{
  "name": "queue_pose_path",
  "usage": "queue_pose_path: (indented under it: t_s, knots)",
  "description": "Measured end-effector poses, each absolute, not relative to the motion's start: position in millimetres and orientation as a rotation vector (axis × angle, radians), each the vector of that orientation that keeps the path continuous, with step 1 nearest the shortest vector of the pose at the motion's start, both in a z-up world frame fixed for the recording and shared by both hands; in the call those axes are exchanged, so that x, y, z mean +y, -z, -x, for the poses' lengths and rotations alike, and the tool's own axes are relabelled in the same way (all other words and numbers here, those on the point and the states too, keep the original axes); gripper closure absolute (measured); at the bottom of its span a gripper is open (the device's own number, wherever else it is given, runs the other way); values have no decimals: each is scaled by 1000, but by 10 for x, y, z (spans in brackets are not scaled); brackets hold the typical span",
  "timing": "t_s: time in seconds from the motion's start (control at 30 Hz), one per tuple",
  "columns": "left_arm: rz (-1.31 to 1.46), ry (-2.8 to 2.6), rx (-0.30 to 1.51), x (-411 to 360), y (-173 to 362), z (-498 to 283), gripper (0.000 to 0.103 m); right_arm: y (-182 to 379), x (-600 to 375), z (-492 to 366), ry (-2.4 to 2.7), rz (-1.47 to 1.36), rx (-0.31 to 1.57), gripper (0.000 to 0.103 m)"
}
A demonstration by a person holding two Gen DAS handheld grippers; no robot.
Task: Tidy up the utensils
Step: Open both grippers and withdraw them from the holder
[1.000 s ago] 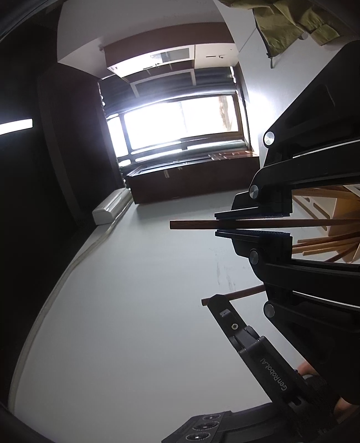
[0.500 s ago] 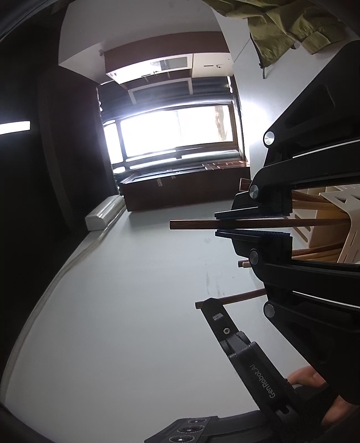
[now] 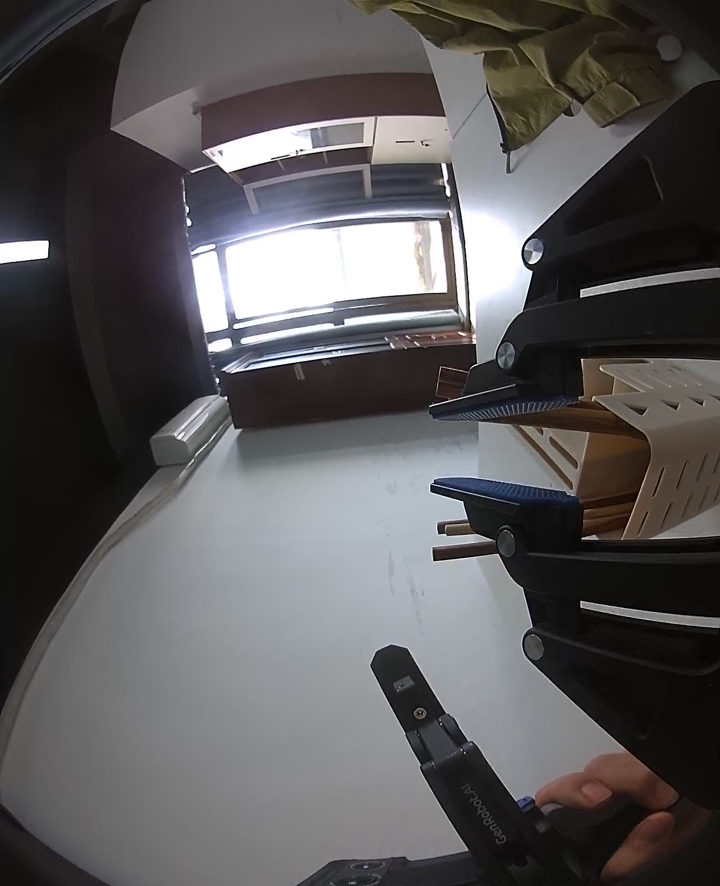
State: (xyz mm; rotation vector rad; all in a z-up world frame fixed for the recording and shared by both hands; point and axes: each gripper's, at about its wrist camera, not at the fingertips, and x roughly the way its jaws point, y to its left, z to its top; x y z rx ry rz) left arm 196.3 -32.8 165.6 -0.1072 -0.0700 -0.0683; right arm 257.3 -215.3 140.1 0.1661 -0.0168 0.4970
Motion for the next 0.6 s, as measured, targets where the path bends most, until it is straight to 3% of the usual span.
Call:
queue_pose_path:
  t_s: [0.33,0.6]
  knots:
    - [138,74,98,-286,-1441,-1727,76,-1380,-2184,-2298,-405,-90,83,81]
    - [80,80,216,-354,-1341,-1506,55,-1292,-2286,-2058,-391,-56,172,74]
